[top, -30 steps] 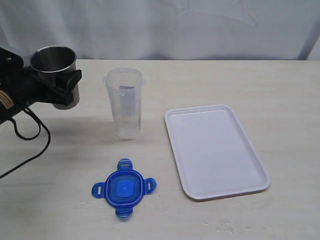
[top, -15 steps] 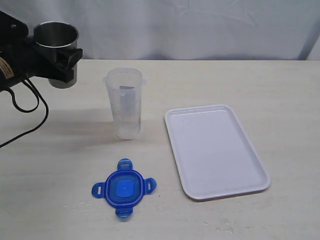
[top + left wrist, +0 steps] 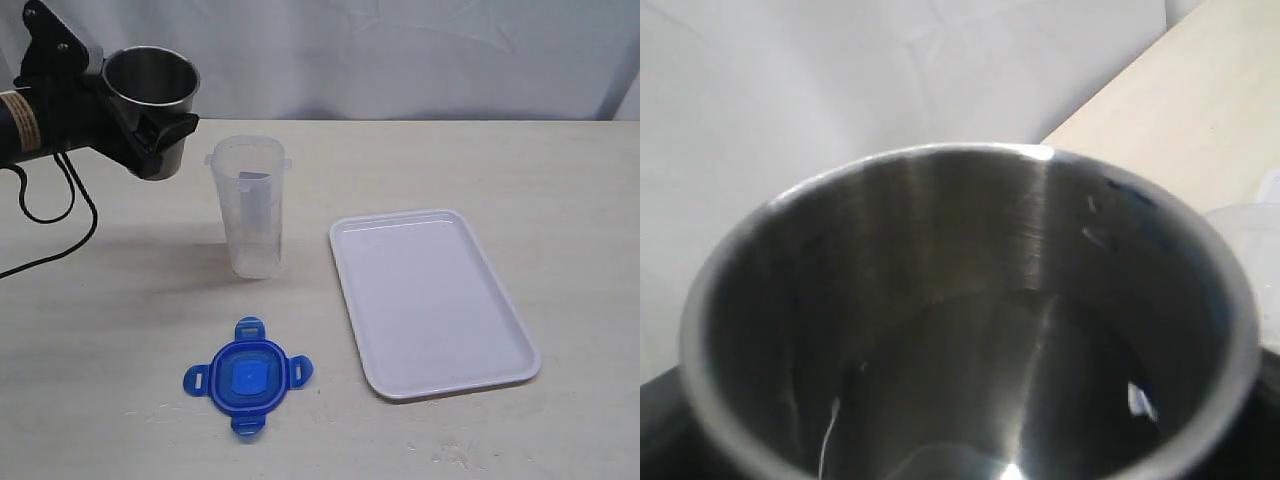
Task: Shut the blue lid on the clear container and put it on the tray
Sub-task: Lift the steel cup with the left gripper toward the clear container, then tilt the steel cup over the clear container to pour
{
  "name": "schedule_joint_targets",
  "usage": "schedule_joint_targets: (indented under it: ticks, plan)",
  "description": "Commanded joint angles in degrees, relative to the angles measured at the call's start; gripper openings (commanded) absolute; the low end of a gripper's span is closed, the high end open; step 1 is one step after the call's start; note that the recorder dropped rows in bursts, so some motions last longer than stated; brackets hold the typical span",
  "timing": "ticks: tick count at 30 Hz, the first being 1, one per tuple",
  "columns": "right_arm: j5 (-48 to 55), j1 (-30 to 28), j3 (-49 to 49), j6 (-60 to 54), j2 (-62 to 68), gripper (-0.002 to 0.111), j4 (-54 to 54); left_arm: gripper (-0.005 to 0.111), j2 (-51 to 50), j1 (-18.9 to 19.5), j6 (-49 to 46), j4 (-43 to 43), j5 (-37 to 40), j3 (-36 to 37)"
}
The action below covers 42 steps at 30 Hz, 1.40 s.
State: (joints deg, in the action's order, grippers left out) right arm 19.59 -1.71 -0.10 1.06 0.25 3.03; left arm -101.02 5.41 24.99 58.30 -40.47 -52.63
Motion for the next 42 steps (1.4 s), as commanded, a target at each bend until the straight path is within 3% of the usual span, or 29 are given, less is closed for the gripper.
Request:
schedule_joint_targets:
  ticks: [1,17,25,42]
  plan:
    - [0.0,-0.2,0.1,0.3,-0.3,0.004,0.4,0.0,1.1,-0.1,-2.4,1.7,-2.4,-0.8]
    - [0.0,-0.2,0.1,0.3,-0.3,0.004,0.4,0.0,1.1,-0.5,-8.0,2.4,-4.1,-2.1]
    - [0.0,-0.2,0.1,0.3,-0.3,0.004,0.4,0.0,0.9,-3.5,-10.3,2.3,1.1,-2.6]
    - [0.0,-0.2,0.1,0.3,-0.3,0.004,0.4,0.0,0.9,-3.5,-16.1,2.2,2.9,-2.8]
